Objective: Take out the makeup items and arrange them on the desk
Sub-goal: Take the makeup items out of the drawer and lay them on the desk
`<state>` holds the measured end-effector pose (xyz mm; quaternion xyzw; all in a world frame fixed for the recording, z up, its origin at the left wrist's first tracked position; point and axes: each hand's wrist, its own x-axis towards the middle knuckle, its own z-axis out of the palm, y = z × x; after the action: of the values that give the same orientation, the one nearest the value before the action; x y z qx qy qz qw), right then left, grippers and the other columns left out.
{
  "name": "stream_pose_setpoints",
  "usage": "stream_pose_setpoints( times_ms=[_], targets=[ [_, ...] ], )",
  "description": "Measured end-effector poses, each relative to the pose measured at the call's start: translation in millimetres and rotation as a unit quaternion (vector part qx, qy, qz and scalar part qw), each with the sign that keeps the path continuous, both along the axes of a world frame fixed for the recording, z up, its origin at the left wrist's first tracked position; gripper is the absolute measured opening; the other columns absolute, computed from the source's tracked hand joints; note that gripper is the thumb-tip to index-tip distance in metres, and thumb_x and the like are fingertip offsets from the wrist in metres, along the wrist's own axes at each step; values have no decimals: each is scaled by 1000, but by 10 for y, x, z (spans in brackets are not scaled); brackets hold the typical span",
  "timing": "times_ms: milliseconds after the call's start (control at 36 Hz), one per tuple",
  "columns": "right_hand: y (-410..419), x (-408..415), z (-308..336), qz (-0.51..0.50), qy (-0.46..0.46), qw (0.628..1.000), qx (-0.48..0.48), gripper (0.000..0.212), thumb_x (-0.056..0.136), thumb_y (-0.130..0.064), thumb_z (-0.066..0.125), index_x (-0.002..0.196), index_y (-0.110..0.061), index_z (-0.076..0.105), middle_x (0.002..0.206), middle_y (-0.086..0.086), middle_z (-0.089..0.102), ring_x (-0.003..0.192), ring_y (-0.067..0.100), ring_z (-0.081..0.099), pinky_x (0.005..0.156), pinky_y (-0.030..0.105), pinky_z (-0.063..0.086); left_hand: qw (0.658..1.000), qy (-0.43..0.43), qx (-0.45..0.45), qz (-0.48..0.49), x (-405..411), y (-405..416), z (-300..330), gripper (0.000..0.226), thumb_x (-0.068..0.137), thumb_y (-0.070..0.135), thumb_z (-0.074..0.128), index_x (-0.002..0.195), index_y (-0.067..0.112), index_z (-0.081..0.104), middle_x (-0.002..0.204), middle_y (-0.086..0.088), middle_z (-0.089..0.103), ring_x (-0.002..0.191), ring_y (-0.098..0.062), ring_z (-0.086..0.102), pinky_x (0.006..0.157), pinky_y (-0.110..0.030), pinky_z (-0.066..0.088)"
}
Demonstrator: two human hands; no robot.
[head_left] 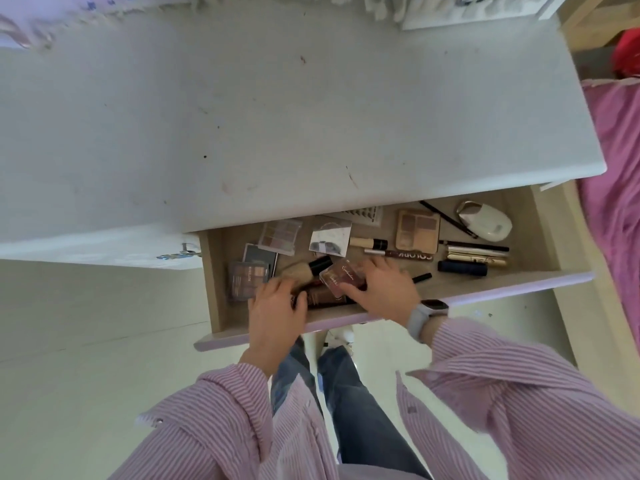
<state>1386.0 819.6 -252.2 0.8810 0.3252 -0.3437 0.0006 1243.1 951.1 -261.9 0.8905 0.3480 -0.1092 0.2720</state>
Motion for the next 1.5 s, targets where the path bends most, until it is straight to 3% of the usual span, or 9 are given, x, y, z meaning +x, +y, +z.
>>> stream_pose_setpoints(
  times_ms=[139, 278, 500, 750, 861, 1028, 1278, 1444, 1500],
  targets=[
    [204, -58, -246, -41, 20, 998, -50, 76, 81, -65, 47, 134, -12, 35, 138, 12, 38, 127, 31, 34, 99, 48, 36, 993, 86, -12, -75, 193, 165, -121, 54, 92, 32, 49, 142, 24, 30, 148, 1, 32, 133, -25, 27, 105, -46, 28],
    [156, 37, -291, -3, 27, 997, -76, 82, 72, -71, 53, 130, -16, 35, 136, 10, 38, 123, 30, 38, 96, 48, 37, 984, 103, 19, -144, 344, 194, -247, 52, 93, 27, 47, 142, 22, 31, 144, -1, 36, 130, -24, 29, 101, -40, 31],
    [111, 150, -290, 45, 83, 992, -89, 80, 68, -75, 53, 130, -28, 37, 134, 8, 37, 122, 29, 39, 93, 45, 40, 975, 168, 34, -143, 506, 166, -313, 47, 89, 14, 48, 135, 14, 38, 137, -14, 32, 124, -33, 35, 104, -46, 29],
    [146, 225, -259, 87, 98, 990, -56, 69, 70, -71, 55, 119, -25, 43, 122, 1, 51, 111, 22, 48, 88, 38, 33, 979, 163, 17, -121, 441, 308, -352, 47, 86, 25, 59, 126, 11, 38, 129, -13, 49, 121, -31, 41, 96, -41, 35],
    [141, 261, -199, 109, 144, 983, -38, 64, 75, -60, 60, 127, -27, 42, 121, 4, 48, 106, 23, 50, 77, 29, 35, 980, 145, 19, -133, 375, 351, -346, 38, 89, 25, 55, 124, 14, 45, 127, -11, 51, 117, -28, 45, 95, -37, 38],
    [222, 316, -58, 171, 149, 973, -34, 54, 78, -51, 60, 118, -18, 44, 104, 6, 62, 74, 16, 48, 58, 25, 31, 987, 115, -37, -105, 337, 388, -275, 37, 86, 20, 58, 122, 14, 49, 122, -11, 51, 106, -28, 53, 87, -36, 44],
    [18, 360, 12, 128, 115, 985, -3, 53, 73, -58, 58, 111, -22, 49, 102, 0, 65, 75, 15, 55, 59, 23, 39, 992, -6, -125, 6, 157, 373, -31, 51, 84, 18, 63, 132, 14, 45, 124, -9, 43, 98, -20, 50, 86, -25, 39],
    [17, 433, 358, 75, 164, 983, 22, 49, 80, -50, 58, 116, -20, 44, 76, -12, 53, 62, 5, 49, 51, 16, 34, 987, -85, -117, 66, 88, 415, 309, 46, 82, 13, 66, 125, 13, 51, 111, -1, 50, 91, -11, 47, 79, -19, 36],
    [86, 437, 515, 60, 194, 978, 52, 46, 82, -46, 58, 119, -23, 43, 81, -14, 56, 66, 4, 53, 55, 15, 40, 980, -116, -126, 103, 79, 460, 472, 46, 82, 12, 66, 125, 13, 51, 108, 2, 50, 86, -8, 50, 74, -16, 38]
  ],
)
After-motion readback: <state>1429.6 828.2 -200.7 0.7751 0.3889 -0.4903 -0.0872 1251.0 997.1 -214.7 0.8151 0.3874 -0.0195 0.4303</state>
